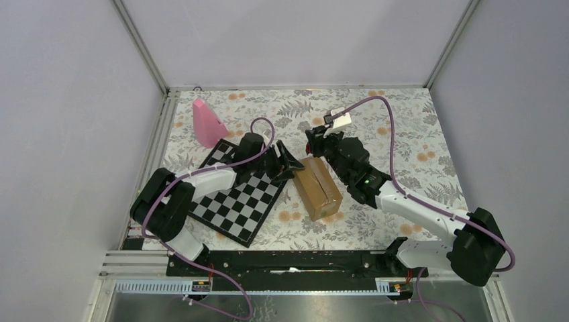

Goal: Unpack the express box
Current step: Adjust the express box at the center of the board.

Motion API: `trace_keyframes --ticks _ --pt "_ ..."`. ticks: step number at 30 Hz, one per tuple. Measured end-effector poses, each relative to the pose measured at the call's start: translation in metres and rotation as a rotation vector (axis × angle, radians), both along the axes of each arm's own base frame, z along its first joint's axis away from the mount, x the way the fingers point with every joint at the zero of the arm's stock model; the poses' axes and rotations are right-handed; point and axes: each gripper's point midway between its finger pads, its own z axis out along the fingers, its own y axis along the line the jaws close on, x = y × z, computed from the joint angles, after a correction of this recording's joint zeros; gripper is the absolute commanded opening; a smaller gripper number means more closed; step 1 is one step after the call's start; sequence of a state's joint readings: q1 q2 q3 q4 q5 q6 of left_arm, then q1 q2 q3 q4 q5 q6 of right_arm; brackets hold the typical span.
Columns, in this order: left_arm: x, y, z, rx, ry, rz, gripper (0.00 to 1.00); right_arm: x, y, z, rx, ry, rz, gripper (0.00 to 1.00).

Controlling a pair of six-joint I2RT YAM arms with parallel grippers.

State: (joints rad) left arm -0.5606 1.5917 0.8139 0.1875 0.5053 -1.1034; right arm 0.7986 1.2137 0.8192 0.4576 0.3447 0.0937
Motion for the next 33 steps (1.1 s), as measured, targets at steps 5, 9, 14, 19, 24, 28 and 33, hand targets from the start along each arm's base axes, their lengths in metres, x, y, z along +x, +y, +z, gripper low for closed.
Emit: trace_keyframes --ticks 5,9,14,19,24,28,33 --pt "-0.001 -0.001 -0.001 -0.034 -0.005 0.007 0.66 0.002 0.0 -0.008 -0.014 0.009 -0.006 0.0" --pt "-0.007 0.0 -0.006 -0.063 -0.003 0.012 0.62 0.001 -0.001 -0.013 -0.021 0.015 -0.008 0.0" --pt "-0.008 0.001 -0.004 -0.109 -0.02 0.02 0.53 0.001 -0.002 -0.017 -0.024 0.013 -0.011 0.0" --pt "-0.009 0.001 -0.003 -0.134 -0.024 0.026 0.48 0.001 -0.002 -0.018 -0.026 0.014 -0.01 0.0" --pt "-0.009 0.001 -0.001 -0.142 -0.026 0.027 0.43 0.001 -0.002 -0.019 -0.03 0.015 -0.01 0.0" --pt "-0.01 0.0 0.001 -0.143 -0.028 0.025 0.38 0.003 -0.001 -0.022 -0.037 0.008 -0.011 0.0" --pt "-0.012 -0.004 0.003 -0.146 -0.029 0.023 0.33 0.003 -0.002 -0.03 -0.049 0.008 -0.013 0.0"
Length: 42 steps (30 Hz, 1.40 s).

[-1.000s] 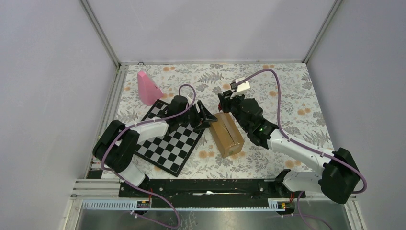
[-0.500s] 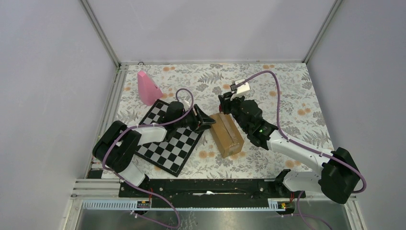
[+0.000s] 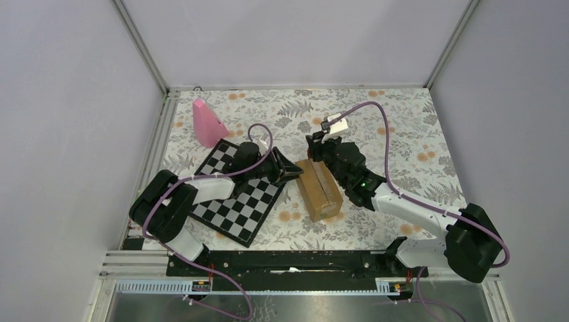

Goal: Unpack the express box
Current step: Adjust the express box at the center of the board.

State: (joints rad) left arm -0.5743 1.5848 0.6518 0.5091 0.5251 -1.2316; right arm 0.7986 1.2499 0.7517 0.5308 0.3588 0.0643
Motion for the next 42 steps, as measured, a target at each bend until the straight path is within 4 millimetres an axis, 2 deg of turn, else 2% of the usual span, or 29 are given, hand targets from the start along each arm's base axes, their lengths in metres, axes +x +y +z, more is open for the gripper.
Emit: trace_keyframes --ticks 11,19,21,26,32,38,42 --pt "-0.005 -0.014 0.002 0.026 0.02 0.002 0.32 0.002 -0.007 -0.006 -0.004 -0.009 -0.035 0.0" --pt "-0.006 -0.015 0.003 0.08 0.031 0.048 0.32 0.0 -0.013 -0.004 0.0 -0.014 -0.052 0.0" --pt "-0.006 -0.016 0.003 0.097 0.033 0.061 0.37 -0.002 -0.016 -0.004 0.002 -0.016 -0.059 0.0" --pt "-0.006 -0.017 0.0 0.153 0.035 0.081 0.57 -0.003 -0.02 0.002 0.01 -0.025 -0.07 0.0" --pt "-0.009 -0.012 -0.004 0.252 0.024 0.071 0.76 -0.003 -0.025 0.006 0.017 -0.034 -0.091 0.0" --pt "-0.01 -0.015 0.018 0.243 -0.047 0.03 0.98 0.0 -0.047 0.0 -0.041 -0.021 -0.195 0.0" --pt "-0.016 -0.021 0.031 0.199 -0.08 -0.021 0.99 0.001 -0.068 -0.013 -0.106 0.012 -0.289 0.0"
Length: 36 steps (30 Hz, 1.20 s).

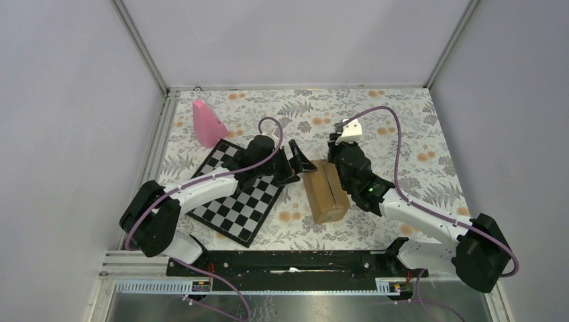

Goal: Unpack the express box
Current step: Adjust the express box at the center of the board.

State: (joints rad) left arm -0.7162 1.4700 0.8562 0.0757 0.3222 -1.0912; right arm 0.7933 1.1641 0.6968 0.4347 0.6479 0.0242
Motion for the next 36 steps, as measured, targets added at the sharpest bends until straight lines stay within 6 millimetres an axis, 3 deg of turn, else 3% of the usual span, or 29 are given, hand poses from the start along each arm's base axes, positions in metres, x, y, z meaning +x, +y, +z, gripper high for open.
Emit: trace_keyframes --ticks 7,17,24,33,36 --pt "-0.007 -0.007 -0.001 -0.025 0.003 -0.068 0.99 0.005 -0.037 -0.002 0.007 0.024 -0.12 0.0" --pt "-0.009 -0.014 -0.013 -0.054 0.013 -0.101 0.99 0.004 -0.032 -0.002 0.054 0.036 -0.084 0.0" --pt "-0.01 -0.015 -0.019 -0.073 0.025 -0.115 0.99 -0.004 -0.043 0.0 0.035 0.049 -0.109 0.0" --pt "-0.007 -0.015 -0.025 -0.08 0.033 -0.122 0.99 -0.011 -0.056 0.017 0.057 0.026 -0.144 0.0" --pt "-0.007 -0.018 -0.024 -0.093 0.029 -0.132 0.99 -0.008 -0.063 0.007 0.02 0.047 -0.195 0.0"
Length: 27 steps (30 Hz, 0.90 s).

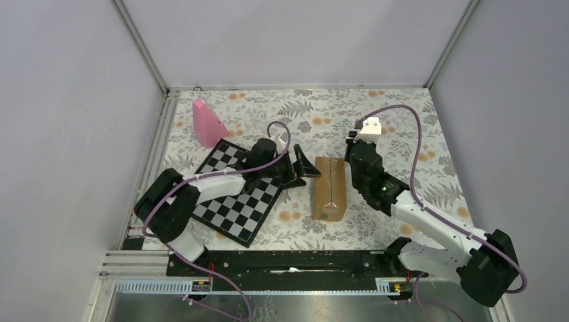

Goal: Unpack the express box
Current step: Adjust the express box at the center of the board, then cut the express box at the center of the board.

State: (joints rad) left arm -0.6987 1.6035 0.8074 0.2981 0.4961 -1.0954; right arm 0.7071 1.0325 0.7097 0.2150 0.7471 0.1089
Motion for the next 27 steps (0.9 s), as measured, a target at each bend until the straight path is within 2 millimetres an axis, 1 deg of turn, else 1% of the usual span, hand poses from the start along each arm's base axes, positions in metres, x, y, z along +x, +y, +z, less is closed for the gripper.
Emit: trace_keyframes --ticks 5,7,9,11,15,21,24,27 --pt "-0.002 -0.002 0.002 -0.018 0.0 -0.022 0.99 0.01 -0.012 -0.028 -0.047 0.07 -0.054 0.0" --pt "-0.002 -0.003 0.001 -0.022 0.001 -0.028 0.99 0.013 -0.012 -0.041 -0.055 0.097 -0.048 0.0" --pt "-0.001 -0.003 0.0 -0.025 0.004 -0.03 0.99 0.016 -0.004 -0.055 -0.056 0.124 -0.009 0.0" --pt "-0.001 -0.002 -0.001 -0.032 0.002 -0.029 0.99 0.02 0.011 -0.068 -0.046 0.151 0.055 0.0" --pt "-0.004 0.001 -0.006 -0.05 0.012 -0.021 0.99 0.024 0.038 -0.083 -0.003 0.178 0.166 0.0" --pt "-0.012 0.012 -0.022 -0.062 0.056 0.005 0.99 0.025 0.069 -0.089 0.074 0.188 0.293 0.0" --pt "-0.014 0.012 -0.023 -0.081 0.063 0.013 0.99 0.024 0.078 -0.092 0.096 0.197 0.332 0.0" --pt "-0.013 0.011 -0.025 -0.099 0.072 0.019 0.99 0.025 0.08 -0.093 0.101 0.199 0.343 0.0"
